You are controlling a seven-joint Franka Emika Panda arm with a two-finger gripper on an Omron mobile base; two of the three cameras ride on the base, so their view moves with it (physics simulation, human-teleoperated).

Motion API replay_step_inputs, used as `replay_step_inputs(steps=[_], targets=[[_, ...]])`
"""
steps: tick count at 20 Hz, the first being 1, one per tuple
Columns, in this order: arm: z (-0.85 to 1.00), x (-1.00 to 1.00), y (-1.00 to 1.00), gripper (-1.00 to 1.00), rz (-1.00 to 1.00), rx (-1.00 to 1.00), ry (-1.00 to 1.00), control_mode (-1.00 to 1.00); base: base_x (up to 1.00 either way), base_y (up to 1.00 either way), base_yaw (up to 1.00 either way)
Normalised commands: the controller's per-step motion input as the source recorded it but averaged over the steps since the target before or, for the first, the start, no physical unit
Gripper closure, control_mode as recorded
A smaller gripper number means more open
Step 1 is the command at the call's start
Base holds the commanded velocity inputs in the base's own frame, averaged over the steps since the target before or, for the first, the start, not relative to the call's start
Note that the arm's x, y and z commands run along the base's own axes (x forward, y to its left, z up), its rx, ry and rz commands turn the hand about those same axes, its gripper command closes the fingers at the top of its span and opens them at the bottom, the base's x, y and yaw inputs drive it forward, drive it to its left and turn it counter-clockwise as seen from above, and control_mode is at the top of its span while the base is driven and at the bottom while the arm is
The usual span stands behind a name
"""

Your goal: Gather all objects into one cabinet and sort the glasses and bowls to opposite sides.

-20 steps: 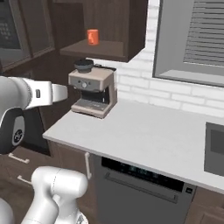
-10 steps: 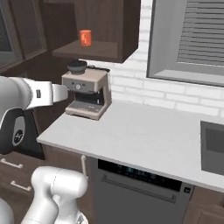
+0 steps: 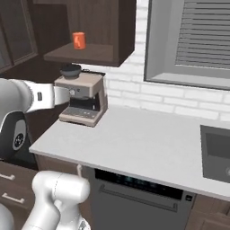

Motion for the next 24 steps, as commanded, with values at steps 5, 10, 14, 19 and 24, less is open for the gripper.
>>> replay_step_inputs(steps=[5, 10, 14, 19, 24], targets=[[0.00, 0.00, 0.00, -1.00, 0.00, 0.00, 0.00, 1.00, 0.57, 0.37, -0.28], [0.00, 0.00, 0.00, -1.00, 0.00, 0.00, 0.00, 1.00, 0.05, 0.40, 0.00], [0.00, 0.00, 0.00, -1.00, 0.00, 0.00, 0.00, 1.00, 0.02, 0.45, 0.00], [0.00, 0.00, 0.00, -1.00, 0.00, 0.00, 0.00, 1.00, 0.07, 0.22, -0.02], [0.00, 0.00, 0.00, -1.00, 0.00, 0.00, 0.00, 1.00, 0.06, -0.01, 0.00]])
